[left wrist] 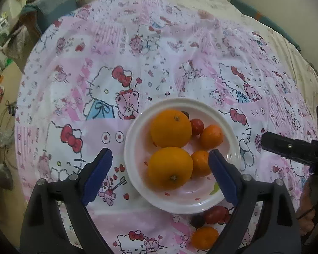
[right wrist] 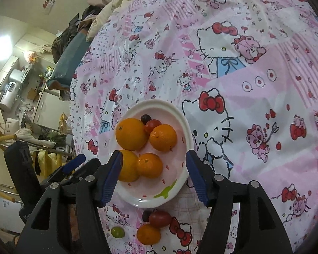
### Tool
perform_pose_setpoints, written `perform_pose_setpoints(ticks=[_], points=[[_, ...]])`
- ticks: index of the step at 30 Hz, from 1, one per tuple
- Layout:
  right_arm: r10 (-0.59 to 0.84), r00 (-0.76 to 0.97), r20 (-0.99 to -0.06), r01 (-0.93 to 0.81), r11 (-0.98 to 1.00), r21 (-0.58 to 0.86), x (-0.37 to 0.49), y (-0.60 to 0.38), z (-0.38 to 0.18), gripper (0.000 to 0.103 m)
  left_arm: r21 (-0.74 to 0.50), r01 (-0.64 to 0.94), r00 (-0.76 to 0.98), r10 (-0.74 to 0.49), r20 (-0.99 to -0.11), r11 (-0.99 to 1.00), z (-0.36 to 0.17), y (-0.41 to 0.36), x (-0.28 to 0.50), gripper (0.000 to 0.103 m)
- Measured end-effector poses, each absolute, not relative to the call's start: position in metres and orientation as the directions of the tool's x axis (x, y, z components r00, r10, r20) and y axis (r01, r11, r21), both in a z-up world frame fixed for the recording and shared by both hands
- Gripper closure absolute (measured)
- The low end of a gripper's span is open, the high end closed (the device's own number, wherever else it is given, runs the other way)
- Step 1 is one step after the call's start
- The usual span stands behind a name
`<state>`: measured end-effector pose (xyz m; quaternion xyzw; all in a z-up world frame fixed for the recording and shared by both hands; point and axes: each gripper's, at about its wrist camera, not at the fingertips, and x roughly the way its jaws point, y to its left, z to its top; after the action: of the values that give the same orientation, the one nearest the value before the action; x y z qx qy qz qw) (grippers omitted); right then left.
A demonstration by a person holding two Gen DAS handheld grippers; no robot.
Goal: Organize fruits
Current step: 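Move both open tools back to the remaining fruit beside the plate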
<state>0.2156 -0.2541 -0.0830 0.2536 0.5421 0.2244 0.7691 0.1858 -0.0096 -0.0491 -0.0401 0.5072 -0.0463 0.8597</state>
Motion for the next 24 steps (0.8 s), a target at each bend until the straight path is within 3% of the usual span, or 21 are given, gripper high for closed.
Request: perform_pose_setpoints(ticks=[11,24], points=[[0.617,0.355,-0.702,-0.119,0.775,0.621,0.188,-0.256,-0.052,0.038,0.009,0.127,0.531,-0.061,-0.845,0.992,-0.035,-0.023,0.168,0.013],[0.604,0.328,-0.726,-0.134,0.790,0.598,0.151,-0.259,-0.052,0.038,-0.097,0.015,0.449,-0.094,-0.889,0.995,-0.019,0.001,0.125,0.013]])
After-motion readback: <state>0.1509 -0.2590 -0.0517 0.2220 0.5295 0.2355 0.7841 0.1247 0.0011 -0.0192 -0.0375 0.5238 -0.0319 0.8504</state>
